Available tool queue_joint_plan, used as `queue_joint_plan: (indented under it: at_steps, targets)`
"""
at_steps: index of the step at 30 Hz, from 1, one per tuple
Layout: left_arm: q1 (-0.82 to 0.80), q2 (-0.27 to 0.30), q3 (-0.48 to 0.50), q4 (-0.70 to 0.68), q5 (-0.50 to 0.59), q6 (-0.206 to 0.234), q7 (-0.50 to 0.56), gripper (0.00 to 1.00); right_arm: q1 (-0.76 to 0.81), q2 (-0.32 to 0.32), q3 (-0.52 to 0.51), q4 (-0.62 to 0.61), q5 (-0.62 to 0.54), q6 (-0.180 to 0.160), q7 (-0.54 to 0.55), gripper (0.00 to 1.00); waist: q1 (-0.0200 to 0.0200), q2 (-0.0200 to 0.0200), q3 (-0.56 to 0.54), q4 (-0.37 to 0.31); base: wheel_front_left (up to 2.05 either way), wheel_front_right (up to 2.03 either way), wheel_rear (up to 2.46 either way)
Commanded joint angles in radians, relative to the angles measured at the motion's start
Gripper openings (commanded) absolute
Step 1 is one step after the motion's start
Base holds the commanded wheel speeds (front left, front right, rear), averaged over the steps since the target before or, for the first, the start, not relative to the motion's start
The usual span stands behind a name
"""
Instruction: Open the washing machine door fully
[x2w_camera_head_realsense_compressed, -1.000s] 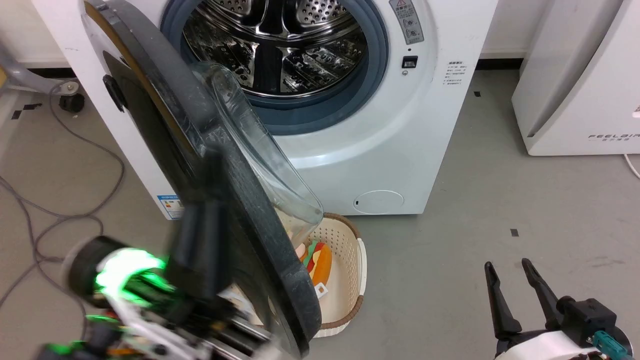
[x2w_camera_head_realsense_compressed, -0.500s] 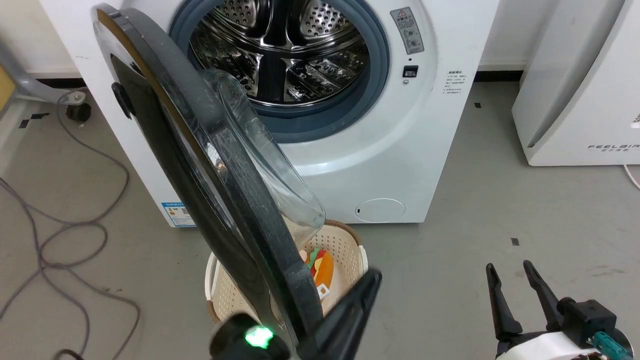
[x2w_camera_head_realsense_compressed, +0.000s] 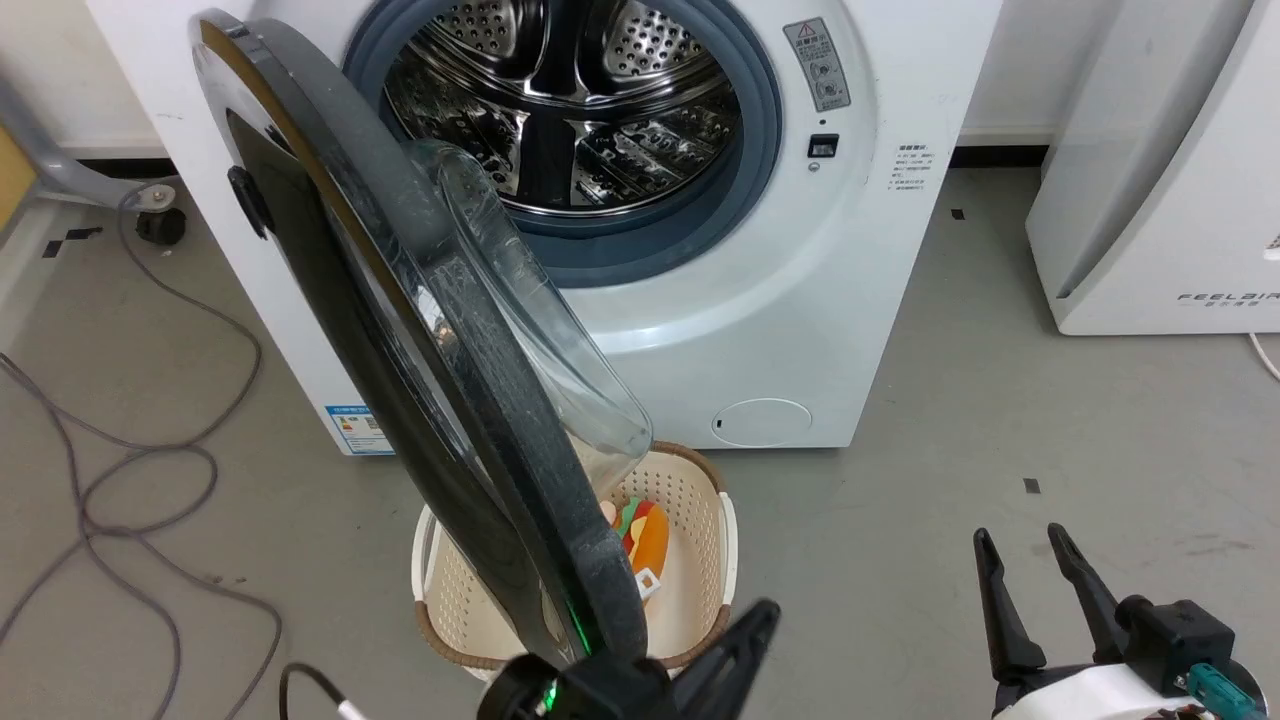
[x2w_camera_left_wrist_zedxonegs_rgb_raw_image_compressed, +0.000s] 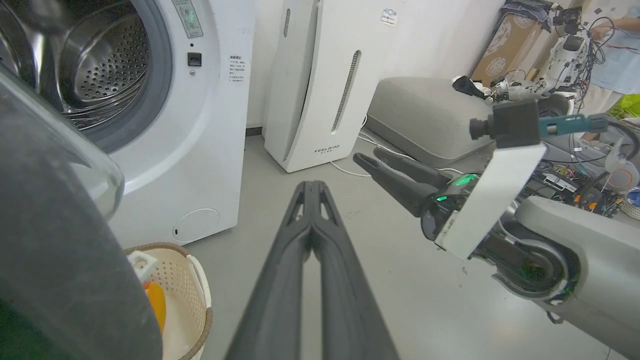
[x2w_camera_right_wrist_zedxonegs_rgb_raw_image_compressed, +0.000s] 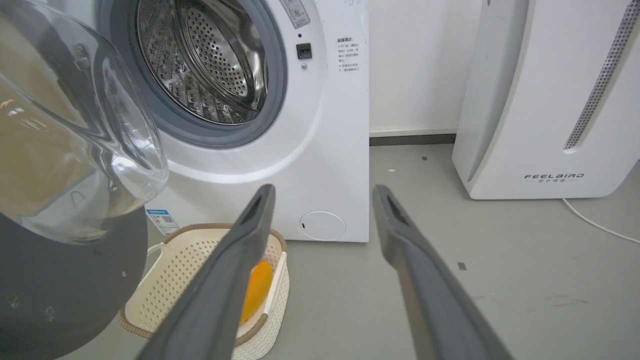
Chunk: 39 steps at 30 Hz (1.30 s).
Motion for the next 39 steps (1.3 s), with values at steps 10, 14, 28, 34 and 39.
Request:
queue_joint_plan:
  at_steps: [10, 14, 28, 34, 39]
  targets:
    - [-0.118, -0.033, 0.050, 0.150, 0.011, 0.108, -0.048, 0.00, 0.012, 0.003, -0.004, 0.008, 0.011, 0.001, -0.003, 1.00, 0.0000, -0.0001, 0.008, -0.002, 0.00, 0.00, 0.00]
    - [-0.131, -0.035, 0.045, 0.174, 0.017, 0.123, -0.049, 0.00, 0.010, 0.003, -0.003, 0.014, 0.015, 0.001, -0.005, 1.00, 0.0000, -0.0001, 0.010, 0.004, 0.00, 0.00, 0.00]
    - [-0.085, -0.011, 0.079, 0.147, 0.015, 0.190, -0.040, 0.00, 0.007, 0.003, 0.005, 0.035, 0.022, 0.001, -0.010, 1.00, 0.0000, -0.0001, 0.001, 0.011, 0.00, 0.00, 0.00]
    - [-0.029, 0.006, 0.104, 0.090, 0.009, 0.235, -0.021, 0.00, 0.011, 0.003, 0.006, 0.042, 0.025, 0.001, -0.014, 1.00, 0.0000, -0.0001, -0.001, 0.017, 0.00, 0.00, 0.00]
    - [0.021, 0.011, 0.108, 0.025, 0.006, 0.268, -0.006, 0.00, 0.016, 0.003, 0.001, 0.047, 0.028, 0.001, -0.017, 1.00, 0.0000, -0.0001, -0.002, 0.035, 0.00, 0.00, 0.00]
